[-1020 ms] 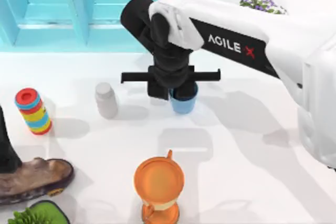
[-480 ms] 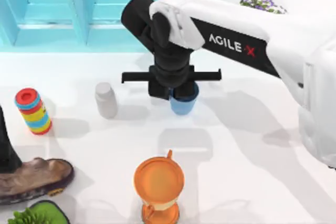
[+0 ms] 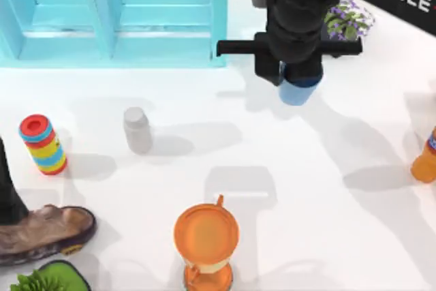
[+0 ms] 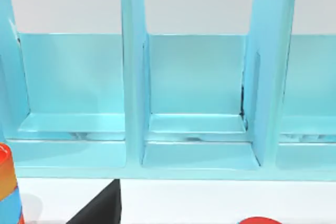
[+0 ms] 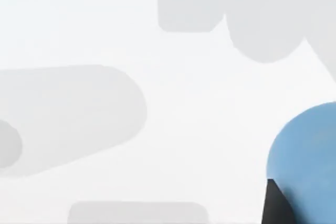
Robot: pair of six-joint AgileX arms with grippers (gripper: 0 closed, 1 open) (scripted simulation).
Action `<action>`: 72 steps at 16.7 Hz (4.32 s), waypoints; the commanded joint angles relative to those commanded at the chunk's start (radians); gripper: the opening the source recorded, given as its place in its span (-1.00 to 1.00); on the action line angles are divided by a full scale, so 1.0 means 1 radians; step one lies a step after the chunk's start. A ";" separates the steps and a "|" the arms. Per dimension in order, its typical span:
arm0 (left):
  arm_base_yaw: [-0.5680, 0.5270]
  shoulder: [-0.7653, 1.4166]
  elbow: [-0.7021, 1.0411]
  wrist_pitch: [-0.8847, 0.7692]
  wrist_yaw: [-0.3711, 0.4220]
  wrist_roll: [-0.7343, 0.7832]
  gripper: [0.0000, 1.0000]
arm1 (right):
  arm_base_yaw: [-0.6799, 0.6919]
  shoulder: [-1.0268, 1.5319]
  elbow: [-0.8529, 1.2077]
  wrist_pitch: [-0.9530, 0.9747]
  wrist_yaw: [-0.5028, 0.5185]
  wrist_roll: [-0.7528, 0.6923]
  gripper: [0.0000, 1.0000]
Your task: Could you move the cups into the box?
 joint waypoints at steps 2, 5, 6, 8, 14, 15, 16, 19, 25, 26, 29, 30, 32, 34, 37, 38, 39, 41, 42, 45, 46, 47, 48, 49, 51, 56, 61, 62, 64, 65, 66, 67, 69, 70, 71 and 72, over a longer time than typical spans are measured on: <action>0.000 0.000 0.000 0.000 0.000 0.000 1.00 | -0.028 -0.035 -0.027 -0.026 -0.006 -0.031 -1.00; 0.000 0.000 0.000 0.000 0.000 0.000 1.00 | -0.030 -0.038 -0.029 -0.028 -0.006 -0.033 -1.00; 0.000 0.000 0.000 0.000 0.000 0.000 1.00 | -0.025 -0.035 -0.024 -0.026 -0.004 -0.032 -1.00; 0.000 0.000 0.000 0.000 0.000 0.000 1.00 | -0.037 -0.046 -0.028 -0.026 -0.009 -0.045 -1.00; 0.000 0.000 0.000 0.000 0.000 0.000 1.00 | -0.276 -0.175 -0.163 -0.083 -0.054 -0.301 -1.00; 0.000 0.000 0.000 0.000 0.000 0.000 1.00 | -0.346 -0.194 -0.186 -0.092 -0.059 -0.363 -1.00; 0.000 0.000 0.000 0.000 0.000 0.000 1.00 | -0.426 -0.209 -0.205 -0.102 -0.062 -0.433 -1.00; 0.000 0.000 0.000 0.000 0.000 0.000 1.00 | -0.670 -0.270 -0.283 -0.135 -0.066 -0.658 -1.00; 0.000 0.000 0.000 0.000 0.000 0.000 1.00 | -0.906 -0.444 -0.426 -0.168 -0.094 -0.907 -1.00; 0.000 0.000 0.000 0.000 0.000 0.000 1.00 | -0.911 -0.451 -0.430 -0.167 -0.097 -0.913 -1.00; 0.000 0.000 0.000 0.000 0.000 0.000 1.00 | -0.911 -0.451 -0.430 -0.167 -0.097 -0.913 -1.00; 0.000 0.000 0.000 0.000 0.000 0.000 1.00 | -0.907 -0.446 -0.427 -0.166 -0.095 -0.912 -1.00; 0.000 0.000 0.000 0.000 0.000 0.000 1.00 | -0.910 -0.444 -0.444 -0.149 -0.095 -0.914 -1.00; 0.000 0.000 0.000 0.000 0.000 0.000 1.00 | -0.916 -0.439 -0.495 -0.092 -0.096 -0.919 -1.00; 0.000 0.000 0.000 0.000 0.000 0.000 1.00 | -0.929 -0.426 -0.595 0.029 -0.097 -0.931 -1.00; 0.000 0.000 0.000 0.000 0.000 0.000 1.00 | -0.932 -0.422 -0.622 0.057 -0.097 -0.934 -1.00; 0.000 0.000 0.000 0.000 0.000 0.000 1.00 | -0.935 -0.419 -0.639 0.074 -0.098 -0.937 -1.00; 0.000 0.000 0.000 0.000 0.000 0.000 1.00 | -0.936 -0.418 -0.646 0.081 -0.098 -0.938 -1.00; 0.000 0.000 0.000 0.000 0.000 0.000 1.00 | -0.936 -0.418 -0.646 0.081 -0.098 -0.938 -1.00; 0.000 0.000 0.000 0.000 0.000 0.000 1.00 | -0.936 -0.418 -0.646 0.081 -0.098 -0.938 -0.70; 0.000 0.000 0.000 0.000 0.000 0.000 1.00 | -0.936 -0.418 -0.646 0.081 -0.098 -0.938 -0.55; 0.000 0.000 0.000 0.000 0.000 0.000 1.00 | -0.936 -0.418 -0.646 0.081 -0.098 -0.938 -0.40; 0.000 0.000 0.000 0.000 0.000 0.000 1.00 | -0.936 -0.418 -0.646 0.081 -0.098 -0.938 -0.25; 0.000 0.000 0.000 0.000 0.000 0.000 1.00 | -0.936 -0.418 -0.646 0.081 -0.098 -0.938 -0.10; 0.000 0.000 0.000 0.000 0.000 0.000 1.00 | -0.936 -0.418 -0.646 0.081 -0.098 -0.938 0.21; 0.000 0.000 0.000 0.000 0.000 0.000 1.00 | -0.936 -0.418 -0.646 0.081 -0.098 -0.938 0.96; 0.000 0.000 0.000 0.000 0.000 0.000 1.00 | -0.936 -0.418 -0.646 0.081 -0.098 -0.938 1.00; 0.000 0.000 0.000 0.000 0.000 0.000 1.00 | -0.936 -0.418 -0.646 0.081 -0.098 -0.938 1.00; 0.000 0.000 0.000 0.000 0.000 0.000 1.00 | -0.936 -0.418 -0.646 0.081 -0.098 -0.938 1.00; 0.000 0.000 0.000 0.000 0.000 0.000 1.00 | -0.934 -0.419 -0.645 0.081 -0.098 -0.937 1.00; 0.000 0.000 0.000 0.000 0.000 0.000 1.00 | -0.934 -0.418 -0.642 0.078 -0.098 -0.938 1.00; 0.000 0.000 0.000 0.000 0.000 0.000 1.00 | -0.934 -0.417 -0.629 0.065 -0.098 -0.938 1.00; 0.000 0.000 0.000 0.000 0.000 0.000 1.00 | -0.935 -0.416 -0.571 0.009 -0.097 -0.940 1.00; 0.000 0.000 0.000 0.000 0.000 0.000 1.00 | -0.936 -0.416 -0.526 -0.030 -0.097 -0.941 1.00; 0.000 0.000 0.000 0.000 0.000 0.000 1.00 | -0.937 -0.416 -0.474 -0.077 -0.096 -0.941 1.00; 0.000 0.000 0.000 0.000 0.000 0.000 1.00 | -0.937 -0.415 -0.421 -0.128 -0.097 -0.942 1.00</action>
